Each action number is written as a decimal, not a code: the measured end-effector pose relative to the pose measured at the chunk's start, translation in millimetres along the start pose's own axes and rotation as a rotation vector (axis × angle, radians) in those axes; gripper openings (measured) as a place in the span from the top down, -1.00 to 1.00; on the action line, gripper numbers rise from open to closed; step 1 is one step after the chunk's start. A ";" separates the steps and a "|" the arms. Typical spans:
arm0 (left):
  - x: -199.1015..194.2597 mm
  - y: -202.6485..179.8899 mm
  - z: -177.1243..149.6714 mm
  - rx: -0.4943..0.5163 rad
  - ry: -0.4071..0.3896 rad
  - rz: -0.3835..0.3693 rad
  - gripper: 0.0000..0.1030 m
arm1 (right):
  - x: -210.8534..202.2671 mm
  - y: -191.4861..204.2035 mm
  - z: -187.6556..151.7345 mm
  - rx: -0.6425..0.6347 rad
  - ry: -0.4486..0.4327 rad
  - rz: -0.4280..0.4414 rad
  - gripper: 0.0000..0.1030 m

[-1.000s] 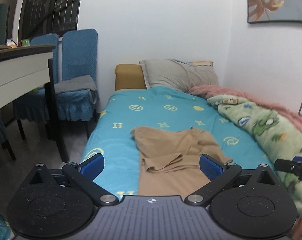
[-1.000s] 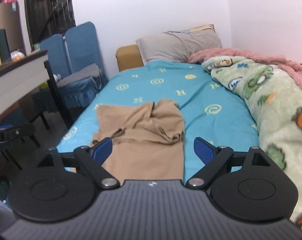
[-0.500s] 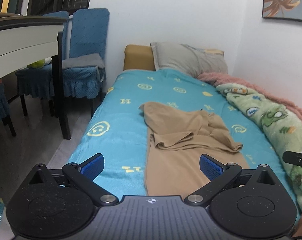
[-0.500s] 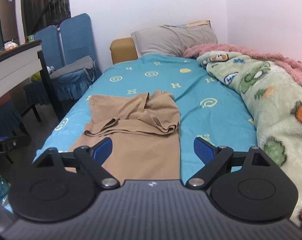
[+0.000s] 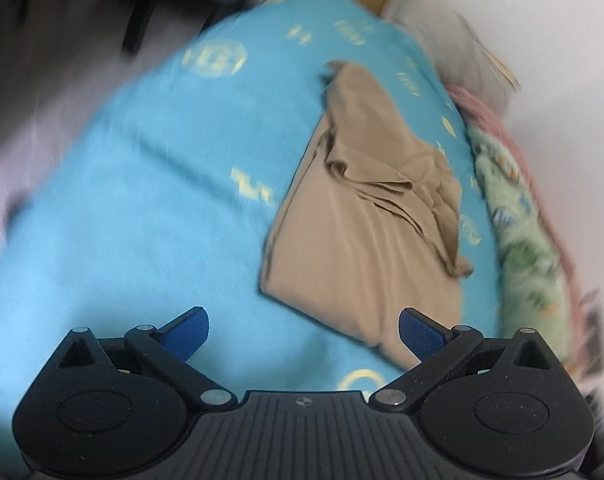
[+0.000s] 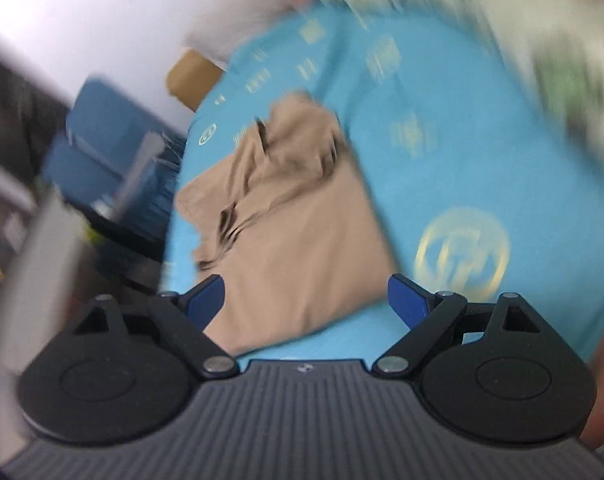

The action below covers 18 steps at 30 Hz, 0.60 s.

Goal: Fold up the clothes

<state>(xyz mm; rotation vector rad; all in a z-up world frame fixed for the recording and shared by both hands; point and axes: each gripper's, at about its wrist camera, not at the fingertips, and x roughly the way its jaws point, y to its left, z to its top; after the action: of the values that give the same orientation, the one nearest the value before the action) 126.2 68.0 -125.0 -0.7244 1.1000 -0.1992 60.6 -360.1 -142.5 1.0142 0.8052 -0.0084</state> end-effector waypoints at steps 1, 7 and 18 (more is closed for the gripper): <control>7.3 3.6 0.3 -0.049 0.020 -0.024 -0.93 | 7.4 -9.5 -0.9 0.078 0.042 0.022 -0.75; 44.4 1.1 -6.0 -0.154 0.035 -0.078 -0.89 | 46.9 -22.4 -14.6 0.235 0.119 0.028 -0.76; 80.4 12.1 -6.3 -0.364 -0.076 -0.219 0.15 | 74.5 -38.5 -27.8 0.446 -0.140 0.071 -0.36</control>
<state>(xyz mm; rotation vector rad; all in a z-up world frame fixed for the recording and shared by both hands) 155.5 35.2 -193.7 -1.1710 0.9942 -0.1567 83.7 -334.4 -223.8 1.4466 0.6510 -0.2033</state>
